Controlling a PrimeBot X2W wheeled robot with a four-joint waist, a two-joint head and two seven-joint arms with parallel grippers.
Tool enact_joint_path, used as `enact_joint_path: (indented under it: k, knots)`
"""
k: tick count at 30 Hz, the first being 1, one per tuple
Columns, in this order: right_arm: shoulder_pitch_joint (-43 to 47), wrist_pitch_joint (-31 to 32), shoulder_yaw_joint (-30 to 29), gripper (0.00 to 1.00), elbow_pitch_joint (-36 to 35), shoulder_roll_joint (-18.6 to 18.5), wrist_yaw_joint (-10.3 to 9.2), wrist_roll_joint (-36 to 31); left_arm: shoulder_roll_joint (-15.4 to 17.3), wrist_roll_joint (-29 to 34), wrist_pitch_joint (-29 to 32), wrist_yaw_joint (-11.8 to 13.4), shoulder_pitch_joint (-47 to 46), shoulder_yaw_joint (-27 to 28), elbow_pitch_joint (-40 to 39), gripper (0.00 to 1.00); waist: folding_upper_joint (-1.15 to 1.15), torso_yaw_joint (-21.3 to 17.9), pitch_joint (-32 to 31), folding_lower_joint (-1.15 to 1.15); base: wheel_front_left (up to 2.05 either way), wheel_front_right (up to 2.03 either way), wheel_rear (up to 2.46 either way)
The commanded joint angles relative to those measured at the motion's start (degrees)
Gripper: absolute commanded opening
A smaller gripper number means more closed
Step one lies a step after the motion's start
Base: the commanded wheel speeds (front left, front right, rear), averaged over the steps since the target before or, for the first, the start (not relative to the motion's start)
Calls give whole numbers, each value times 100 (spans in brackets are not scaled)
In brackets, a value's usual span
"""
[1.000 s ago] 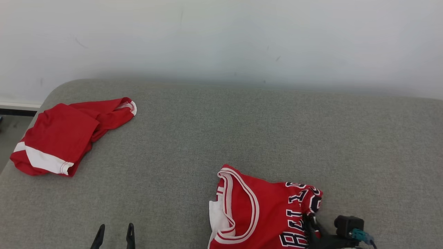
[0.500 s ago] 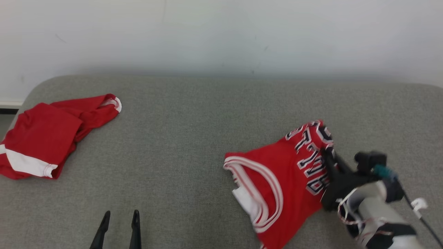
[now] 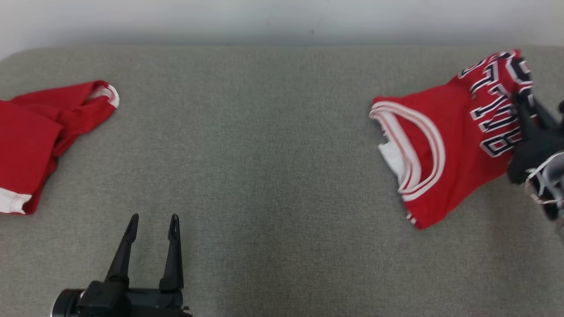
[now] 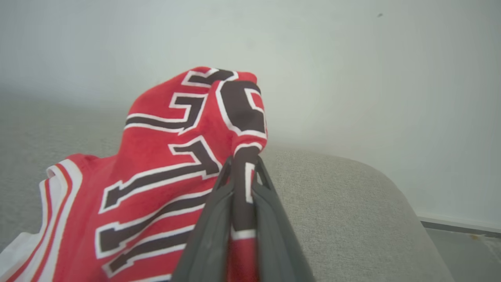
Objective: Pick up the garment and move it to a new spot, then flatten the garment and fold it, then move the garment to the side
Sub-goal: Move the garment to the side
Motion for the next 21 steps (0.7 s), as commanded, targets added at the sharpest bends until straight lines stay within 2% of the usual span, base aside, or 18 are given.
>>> enact_joint_path:
  k: [1, 15, 21]
  knots:
    - [-148, 26, 55, 0, 34, -135, -9, 50, -5, 38, -10, -15, -125, 3, -69, 100, -1, -145, 400, -1, 0, 0, 0]
    - [-1296, 136, 243, 0, 685, -1404, -9, 212, -4, 148, -10, -5, -625, -118, -748, 100, -1, -163, 1143, -1, 0, 0, 0]
    - [-1462, 118, 293, 0, 881, -1657, -9, 177, -5, 150, -9, 11, -615, -82, -824, 100, -1, -158, 1236, -1, 0, 0, 0]
